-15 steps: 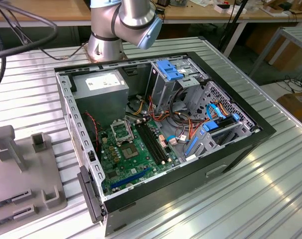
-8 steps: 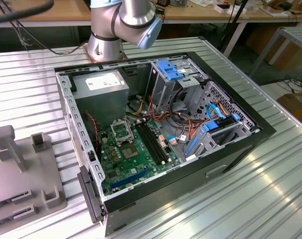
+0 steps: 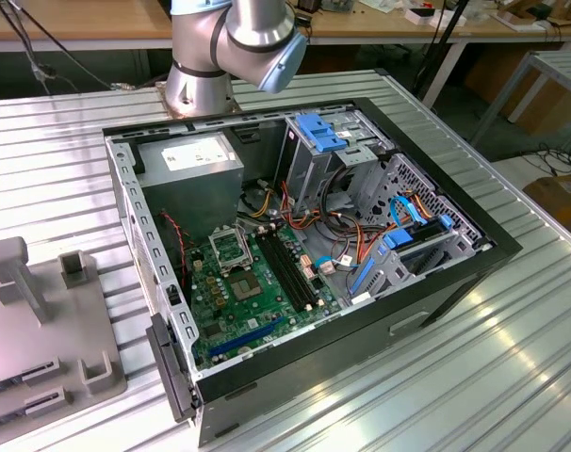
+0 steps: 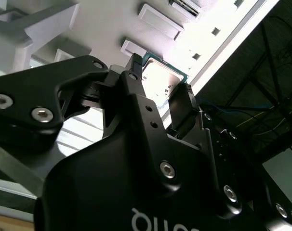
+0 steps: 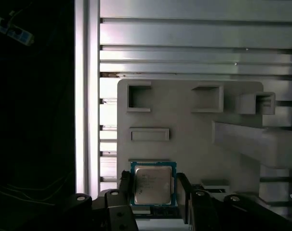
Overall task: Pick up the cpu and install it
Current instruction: 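Pick up the cpu and move it towards the insertion slot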
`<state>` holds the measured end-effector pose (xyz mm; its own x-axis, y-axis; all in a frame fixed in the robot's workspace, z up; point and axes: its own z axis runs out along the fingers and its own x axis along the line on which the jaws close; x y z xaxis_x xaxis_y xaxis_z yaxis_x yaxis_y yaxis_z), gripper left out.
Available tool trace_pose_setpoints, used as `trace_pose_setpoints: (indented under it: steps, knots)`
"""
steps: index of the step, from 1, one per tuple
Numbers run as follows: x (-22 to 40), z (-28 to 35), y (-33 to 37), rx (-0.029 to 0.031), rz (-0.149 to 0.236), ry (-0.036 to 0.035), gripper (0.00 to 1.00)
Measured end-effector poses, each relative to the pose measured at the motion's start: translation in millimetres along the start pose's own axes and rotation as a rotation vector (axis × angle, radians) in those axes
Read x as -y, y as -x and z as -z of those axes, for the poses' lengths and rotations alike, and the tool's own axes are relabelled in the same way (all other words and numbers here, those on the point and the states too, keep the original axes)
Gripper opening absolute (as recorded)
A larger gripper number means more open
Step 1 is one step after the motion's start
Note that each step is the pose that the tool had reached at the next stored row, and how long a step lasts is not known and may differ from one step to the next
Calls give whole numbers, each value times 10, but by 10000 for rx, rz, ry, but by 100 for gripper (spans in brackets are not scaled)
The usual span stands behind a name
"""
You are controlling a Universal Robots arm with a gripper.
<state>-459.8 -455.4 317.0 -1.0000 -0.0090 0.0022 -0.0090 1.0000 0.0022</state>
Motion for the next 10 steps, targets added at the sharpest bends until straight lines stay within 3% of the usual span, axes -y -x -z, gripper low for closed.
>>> trace_pose_setpoints:
  steps: [5, 10]
  knots:
    - [-1, 204, 0, -1, 0, 0, 47]
    - [-1, 352, -1, -1, 0, 0, 47]
